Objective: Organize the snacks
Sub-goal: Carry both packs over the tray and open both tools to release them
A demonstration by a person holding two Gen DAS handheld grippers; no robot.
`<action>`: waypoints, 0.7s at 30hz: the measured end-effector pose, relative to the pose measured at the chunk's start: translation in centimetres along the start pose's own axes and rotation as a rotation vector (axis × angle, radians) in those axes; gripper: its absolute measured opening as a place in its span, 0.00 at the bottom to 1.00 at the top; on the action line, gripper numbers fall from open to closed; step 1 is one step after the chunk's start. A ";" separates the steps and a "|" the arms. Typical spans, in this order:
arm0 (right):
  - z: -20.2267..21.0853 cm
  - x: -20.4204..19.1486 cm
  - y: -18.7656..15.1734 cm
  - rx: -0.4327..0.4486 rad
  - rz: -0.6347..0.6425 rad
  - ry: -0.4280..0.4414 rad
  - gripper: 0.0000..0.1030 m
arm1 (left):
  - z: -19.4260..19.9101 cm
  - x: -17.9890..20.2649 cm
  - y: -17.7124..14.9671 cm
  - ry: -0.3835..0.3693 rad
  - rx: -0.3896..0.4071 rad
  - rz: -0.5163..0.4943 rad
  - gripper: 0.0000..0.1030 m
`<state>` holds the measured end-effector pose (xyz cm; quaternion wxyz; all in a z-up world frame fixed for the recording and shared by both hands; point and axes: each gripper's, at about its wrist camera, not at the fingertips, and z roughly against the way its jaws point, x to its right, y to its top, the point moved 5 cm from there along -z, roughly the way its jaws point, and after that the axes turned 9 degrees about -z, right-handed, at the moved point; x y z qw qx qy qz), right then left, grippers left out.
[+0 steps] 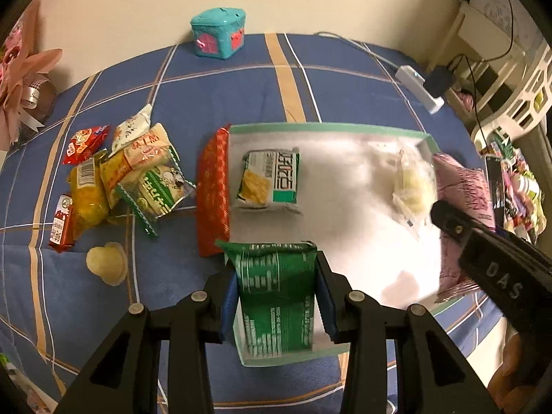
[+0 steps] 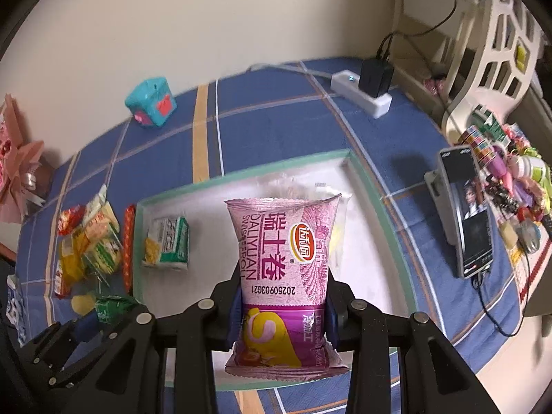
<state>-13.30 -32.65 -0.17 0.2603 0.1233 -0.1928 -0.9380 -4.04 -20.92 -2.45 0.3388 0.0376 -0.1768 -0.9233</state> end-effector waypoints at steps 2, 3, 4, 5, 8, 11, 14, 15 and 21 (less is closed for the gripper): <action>-0.7 -0.1 -0.3 -0.022 0.007 -0.003 0.39 | -0.5 0.2 -0.1 -0.004 -0.014 0.000 0.40; -1.2 -0.1 -0.5 -0.035 0.010 -0.006 0.39 | -0.7 0.2 -0.2 -0.008 -0.022 0.002 0.40; -1.6 0.0 -0.6 -0.048 0.012 -0.010 0.39 | -1.0 0.2 -0.3 -0.012 -0.029 0.006 0.40; -1.8 0.0 -0.8 -0.056 0.012 -0.014 0.39 | -1.2 0.2 -0.4 -0.014 -0.037 0.010 0.40; -3.0 0.1 -1.3 -0.091 0.012 -0.024 0.39 | -1.7 0.0 -0.6 -0.007 -0.052 0.017 0.40; -4.0 0.2 -1.8 -0.123 0.015 -0.033 0.39 | -2.3 -0.2 -0.9 -0.002 -0.069 0.027 0.40; -4.8 0.1 -2.2 -0.145 0.018 -0.038 0.39 | -2.8 -0.4 -1.1 0.001 -0.082 0.030 0.40; -5.0 0.1 -2.3 -0.151 0.018 -0.038 0.39 | -2.9 -0.4 -1.1 0.003 -0.086 0.029 0.40; -5.6 0.2 -2.8 -0.172 0.015 -0.043 0.39 | -3.8 -0.3 -1.4 0.005 -0.110 0.034 0.40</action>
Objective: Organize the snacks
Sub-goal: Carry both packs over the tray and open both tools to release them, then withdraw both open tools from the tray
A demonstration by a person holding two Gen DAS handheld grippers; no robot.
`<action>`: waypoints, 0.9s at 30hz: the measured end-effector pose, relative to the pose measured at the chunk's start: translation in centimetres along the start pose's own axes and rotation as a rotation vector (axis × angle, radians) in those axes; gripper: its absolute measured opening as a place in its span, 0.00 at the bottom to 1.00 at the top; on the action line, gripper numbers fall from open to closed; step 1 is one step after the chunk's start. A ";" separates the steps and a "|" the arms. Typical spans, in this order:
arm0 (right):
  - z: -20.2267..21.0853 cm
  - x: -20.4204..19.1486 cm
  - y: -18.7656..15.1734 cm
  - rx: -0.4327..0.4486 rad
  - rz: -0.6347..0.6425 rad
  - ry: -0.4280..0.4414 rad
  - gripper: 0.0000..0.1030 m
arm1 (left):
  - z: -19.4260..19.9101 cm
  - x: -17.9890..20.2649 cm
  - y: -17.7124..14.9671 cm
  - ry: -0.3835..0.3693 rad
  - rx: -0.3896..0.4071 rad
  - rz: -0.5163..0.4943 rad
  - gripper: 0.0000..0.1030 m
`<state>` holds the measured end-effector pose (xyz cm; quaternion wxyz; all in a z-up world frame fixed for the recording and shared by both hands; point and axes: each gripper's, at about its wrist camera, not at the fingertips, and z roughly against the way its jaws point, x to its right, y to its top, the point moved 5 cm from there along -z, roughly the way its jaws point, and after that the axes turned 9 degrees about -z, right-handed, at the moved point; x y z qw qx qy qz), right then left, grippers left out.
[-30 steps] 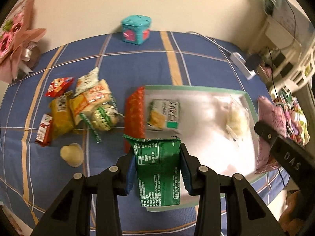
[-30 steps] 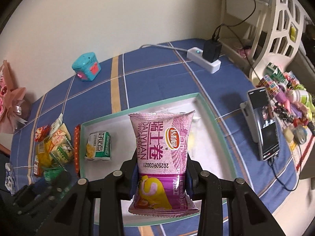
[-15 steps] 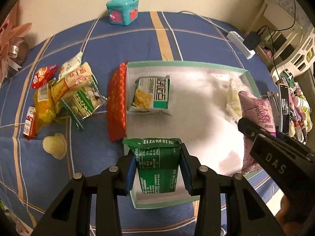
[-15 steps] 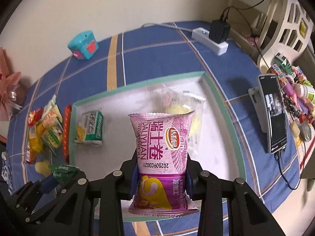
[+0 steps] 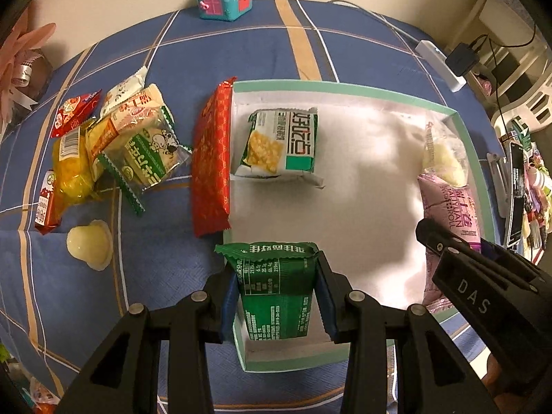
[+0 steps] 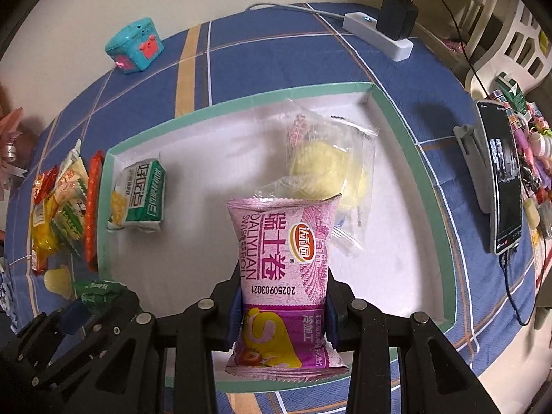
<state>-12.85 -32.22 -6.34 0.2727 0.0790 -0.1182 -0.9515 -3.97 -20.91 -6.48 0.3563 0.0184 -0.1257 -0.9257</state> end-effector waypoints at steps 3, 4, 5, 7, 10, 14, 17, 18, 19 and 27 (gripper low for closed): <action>-0.1 0.1 -0.1 -0.007 -0.009 -0.007 0.40 | -0.1 0.1 -0.1 -0.008 -0.003 0.005 0.41; -0.1 0.0 0.1 -0.008 -0.011 -0.011 0.40 | -0.1 0.0 -0.1 -0.007 -0.003 0.004 0.41; -0.1 0.0 0.2 -0.006 -0.010 -0.014 0.40 | 0.0 0.0 -0.1 -0.007 -0.003 0.003 0.41; 0.1 0.0 0.2 -0.005 -0.013 -0.016 0.43 | 0.0 0.0 -0.1 -0.018 -0.006 0.011 0.42; 0.3 0.0 0.3 -0.003 -0.020 -0.026 0.62 | 0.3 -0.1 -0.1 -0.025 -0.002 0.025 0.52; 1.2 -0.1 0.6 0.021 -0.012 -0.035 0.66 | 1.1 -0.4 0.0 -0.030 0.016 0.037 0.59; 1.8 -0.3 0.7 0.035 -0.003 -0.041 0.72 | 1.6 -0.8 0.0 -0.023 0.023 0.049 0.60; 2.0 -0.2 0.7 0.039 0.000 -0.043 0.73 | 1.6 -0.9 0.0 -0.021 0.024 0.053 0.60; 2.2 -0.2 0.8 0.043 0.004 -0.046 0.75 | 1.7 -1.1 -0.1 -0.018 0.025 0.059 0.60; 3.2 0.1 1.3 0.072 -0.003 -0.043 0.79 | 2.4 -4.0 0.1 0.011 0.040 0.131 0.61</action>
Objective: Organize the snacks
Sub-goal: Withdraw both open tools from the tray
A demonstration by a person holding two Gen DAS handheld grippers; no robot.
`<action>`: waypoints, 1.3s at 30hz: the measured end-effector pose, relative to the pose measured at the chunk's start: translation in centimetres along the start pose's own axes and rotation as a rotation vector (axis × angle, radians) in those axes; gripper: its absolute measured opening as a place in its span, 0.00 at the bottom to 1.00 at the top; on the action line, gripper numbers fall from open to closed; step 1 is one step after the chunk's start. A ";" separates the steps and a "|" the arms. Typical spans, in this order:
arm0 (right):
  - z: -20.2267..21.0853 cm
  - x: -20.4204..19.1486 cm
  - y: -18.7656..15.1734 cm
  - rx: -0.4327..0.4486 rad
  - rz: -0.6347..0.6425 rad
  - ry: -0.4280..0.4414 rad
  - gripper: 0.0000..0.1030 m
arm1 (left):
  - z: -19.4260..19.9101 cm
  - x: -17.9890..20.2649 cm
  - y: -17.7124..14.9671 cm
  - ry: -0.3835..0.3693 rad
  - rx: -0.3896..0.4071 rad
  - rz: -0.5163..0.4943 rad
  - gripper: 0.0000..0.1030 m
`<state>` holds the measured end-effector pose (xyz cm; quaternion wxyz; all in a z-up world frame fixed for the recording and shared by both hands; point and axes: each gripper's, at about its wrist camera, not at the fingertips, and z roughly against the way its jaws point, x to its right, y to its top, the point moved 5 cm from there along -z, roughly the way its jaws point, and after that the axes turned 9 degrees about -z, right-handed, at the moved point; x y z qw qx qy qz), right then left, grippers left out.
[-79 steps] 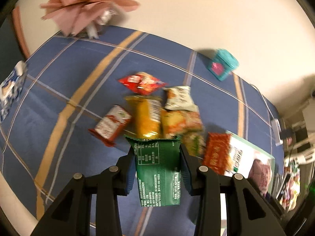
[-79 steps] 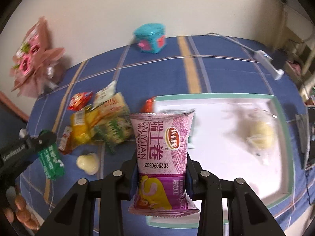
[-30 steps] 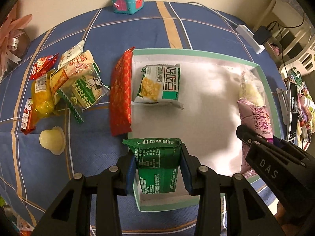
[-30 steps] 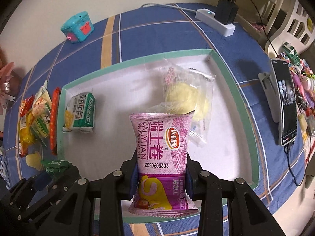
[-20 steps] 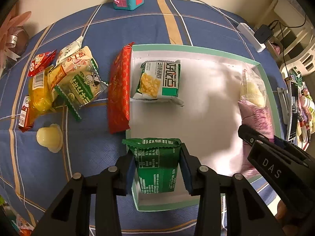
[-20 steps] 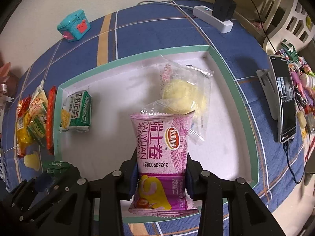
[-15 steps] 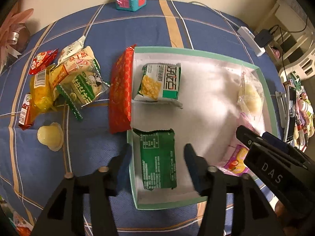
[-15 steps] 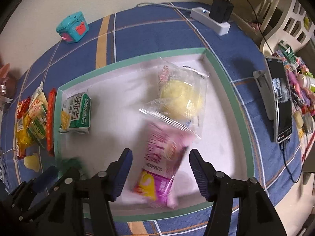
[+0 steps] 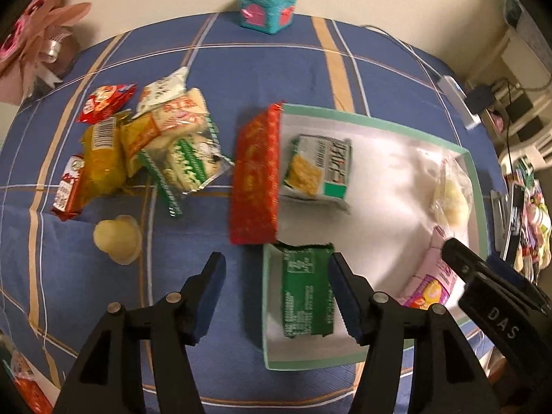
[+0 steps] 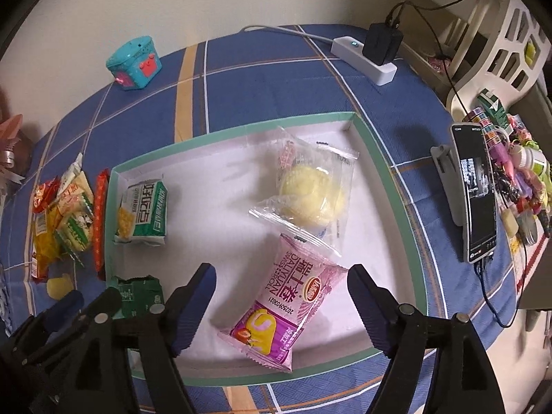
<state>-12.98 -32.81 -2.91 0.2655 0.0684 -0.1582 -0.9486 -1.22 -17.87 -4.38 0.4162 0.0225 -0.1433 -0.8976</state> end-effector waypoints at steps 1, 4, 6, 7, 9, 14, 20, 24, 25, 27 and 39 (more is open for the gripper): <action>0.1 0.0 0.1 0.002 -0.002 0.000 0.79 | 0.2 -0.6 0.1 0.004 0.005 0.016 0.61; 0.3 0.0 0.0 0.004 -0.001 0.000 0.79 | 0.6 -2.4 0.3 0.011 0.019 0.066 0.61; 0.3 -0.2 0.0 0.003 0.005 -0.004 0.79 | 0.9 -3.7 0.4 0.023 0.027 0.102 0.61; 0.3 -0.4 0.0 0.003 0.012 -0.006 0.79 | 1.1 -4.4 0.4 0.032 0.031 0.119 0.61; 0.3 -0.8 -0.1 0.004 0.022 -0.009 0.79 | 1.3 -5.7 0.3 0.051 0.037 0.149 0.61; 0.4 -2.4 -0.4 0.005 0.053 -0.005 0.79 | 1.5 -9.0 0.0 0.084 0.043 0.226 0.61; 0.4 -4.5 -1.0 0.005 0.090 0.006 0.79 | 1.8 -12.3 -0.8 0.096 0.046 0.313 0.61; 0.2 -5.5 -1.4 0.001 0.115 0.009 0.79 | 1.7 -13.7 -1.2 0.085 0.046 0.360 0.77; 0.1 -5.7 -1.5 -0.001 0.118 0.007 0.79 | 1.8 -14.0 -1.2 0.084 0.049 0.368 0.77; 0.0 -5.8 -1.6 -0.003 0.126 0.003 0.79 | 1.8 -14.2 -1.2 0.077 0.051 0.375 0.77; -0.6 -5.5 -1.7 0.002 0.126 -0.014 1.00 | 1.6 -15.0 -1.4 0.133 0.059 0.377 0.99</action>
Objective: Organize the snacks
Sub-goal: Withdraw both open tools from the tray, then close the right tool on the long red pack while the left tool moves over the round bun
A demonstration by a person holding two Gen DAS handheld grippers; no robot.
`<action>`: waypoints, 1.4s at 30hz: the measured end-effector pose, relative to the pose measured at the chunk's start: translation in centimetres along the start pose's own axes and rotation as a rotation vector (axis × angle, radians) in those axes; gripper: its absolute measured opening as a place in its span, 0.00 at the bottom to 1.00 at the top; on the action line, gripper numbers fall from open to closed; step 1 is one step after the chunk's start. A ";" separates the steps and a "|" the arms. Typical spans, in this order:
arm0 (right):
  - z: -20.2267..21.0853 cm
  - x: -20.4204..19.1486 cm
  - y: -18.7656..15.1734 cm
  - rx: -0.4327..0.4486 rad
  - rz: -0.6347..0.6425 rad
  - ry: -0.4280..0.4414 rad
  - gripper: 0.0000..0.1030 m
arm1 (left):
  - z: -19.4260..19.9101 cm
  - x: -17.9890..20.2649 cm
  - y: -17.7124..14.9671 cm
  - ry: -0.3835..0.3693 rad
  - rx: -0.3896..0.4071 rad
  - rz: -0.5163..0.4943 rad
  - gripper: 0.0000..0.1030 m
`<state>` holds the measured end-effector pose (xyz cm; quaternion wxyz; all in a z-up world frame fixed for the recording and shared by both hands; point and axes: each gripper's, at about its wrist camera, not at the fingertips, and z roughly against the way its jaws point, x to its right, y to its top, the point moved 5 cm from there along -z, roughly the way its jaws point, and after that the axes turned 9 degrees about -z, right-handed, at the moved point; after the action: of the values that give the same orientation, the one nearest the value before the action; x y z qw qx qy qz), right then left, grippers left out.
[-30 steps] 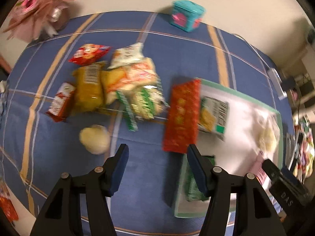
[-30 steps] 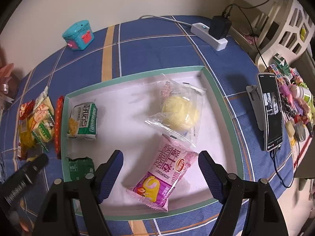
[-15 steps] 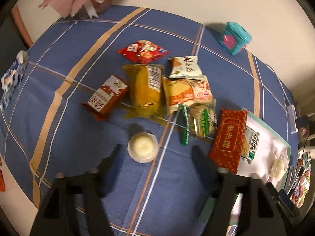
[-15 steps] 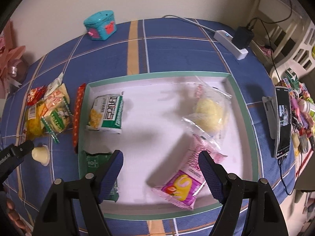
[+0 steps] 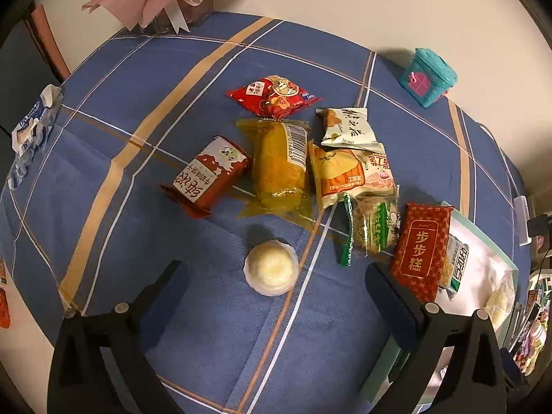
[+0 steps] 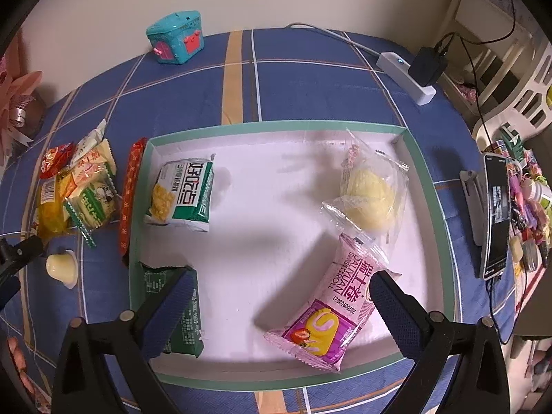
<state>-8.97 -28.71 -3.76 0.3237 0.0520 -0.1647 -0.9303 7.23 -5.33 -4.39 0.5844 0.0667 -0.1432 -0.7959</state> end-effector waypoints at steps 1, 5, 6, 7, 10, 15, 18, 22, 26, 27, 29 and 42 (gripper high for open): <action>0.0 0.0 0.0 -0.001 -0.001 0.002 1.00 | -0.1 0.0 0.0 -0.002 -0.002 -0.005 0.99; 0.0 -0.3 -0.1 -0.003 0.003 0.001 1.00 | -0.2 0.1 -0.1 -0.005 -0.018 -0.024 0.99; -0.1 -0.5 -0.1 -0.007 0.002 0.001 1.00 | -0.3 -0.2 -0.2 0.001 -0.022 -0.024 0.99; -0.2 -0.7 -0.1 -0.010 -0.001 0.001 1.00 | -0.3 -0.3 -0.3 0.005 -0.024 -0.023 0.99; -0.5 -1.9 -0.4 -0.025 -0.019 0.020 1.00 | -0.4 -1.3 -0.2 0.009 -0.029 -0.008 0.99; -0.2 -6.5 -1.4 -0.037 0.022 0.088 1.00 | -0.3 -4.8 0.1 0.061 -0.021 0.055 0.99; 0.5 -9.5 -2.0 -0.011 0.070 0.110 1.00 | -0.1 -7.7 0.3 0.090 -0.015 0.114 0.99; 1.0 -12.9 -2.9 0.005 0.137 0.133 1.00 | 0.0 -10.7 0.4 0.098 -0.014 0.171 0.99; 0.4 -14.9 -3.9 -0.004 0.179 0.136 1.00 | -0.3 -11.7 0.5 0.077 -0.024 0.189 0.99; 0.3 -15.2 -4.0 -0.006 0.180 0.133 1.00 | -0.4 -11.7 0.5 0.074 -0.026 0.188 0.99; 0.2 -15.3 -4.0 -0.002 0.182 0.134 1.00 | -0.8 -11.2 0.4 0.064 -0.035 0.178 0.99; -1.2 -13.4 -1.0 0.029 0.134 0.196 1.00 | -3.2 -6.2 0.7 -0.012 -0.108 0.034 0.99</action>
<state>1.20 -20.05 -5.37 0.3989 0.1363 -0.1490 -0.8945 10.59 -0.13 -7.59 0.5997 0.0278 -0.1050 -0.7929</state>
